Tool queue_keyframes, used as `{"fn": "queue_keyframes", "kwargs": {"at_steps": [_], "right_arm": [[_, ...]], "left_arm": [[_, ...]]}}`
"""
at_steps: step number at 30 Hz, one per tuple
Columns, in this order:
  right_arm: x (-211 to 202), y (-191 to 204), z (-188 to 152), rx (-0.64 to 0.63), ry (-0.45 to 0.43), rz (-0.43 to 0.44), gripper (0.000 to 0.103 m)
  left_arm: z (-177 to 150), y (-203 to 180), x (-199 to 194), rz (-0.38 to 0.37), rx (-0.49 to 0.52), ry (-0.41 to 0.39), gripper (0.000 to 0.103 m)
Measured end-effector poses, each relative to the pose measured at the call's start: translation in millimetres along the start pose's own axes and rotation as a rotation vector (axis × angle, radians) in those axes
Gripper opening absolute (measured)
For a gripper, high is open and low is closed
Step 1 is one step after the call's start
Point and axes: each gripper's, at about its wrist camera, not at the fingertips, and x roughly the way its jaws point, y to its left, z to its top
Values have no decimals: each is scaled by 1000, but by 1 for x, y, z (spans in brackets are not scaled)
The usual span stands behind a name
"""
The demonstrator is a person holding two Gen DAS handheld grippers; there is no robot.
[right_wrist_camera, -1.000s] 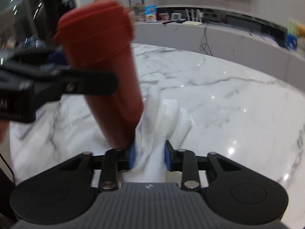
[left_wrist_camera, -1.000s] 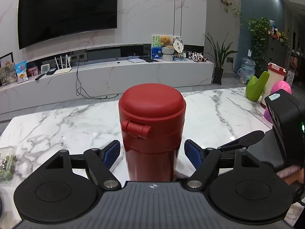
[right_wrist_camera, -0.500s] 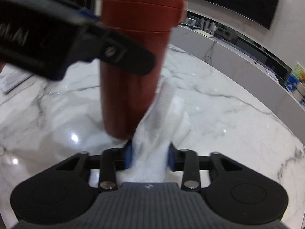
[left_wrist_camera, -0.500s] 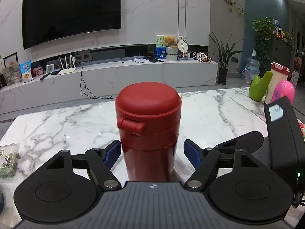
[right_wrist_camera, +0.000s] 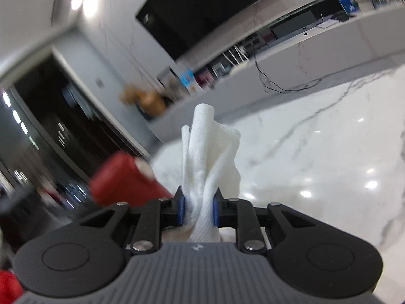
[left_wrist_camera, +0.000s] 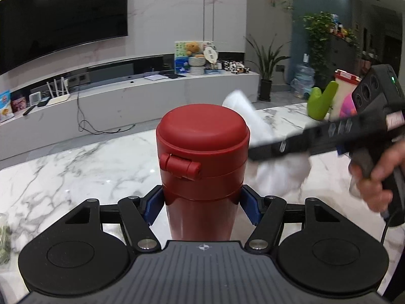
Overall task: Clean container
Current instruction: 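Rub the towel in the right gripper around the bottle's side while the left gripper holds it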
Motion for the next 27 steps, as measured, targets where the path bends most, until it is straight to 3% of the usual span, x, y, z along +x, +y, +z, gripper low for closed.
{"fn": "queue_keyframes", "kwargs": {"at_steps": [6,12,19,27], "right_arm": [[-3,0,7,125,-18,159,23],[13,7,-1,123,75,142,23],[30,2,-17,96,186,-3,23],[47,12,-23,-185,287,-340,25]], "left_arm": [[0,-3,1,-3,14,0,63],[-1,-5,0,7,12,1,63],[0,-8,0,8,27,-2,63],[-1,-12,-1,38,14,-3,65]]}}
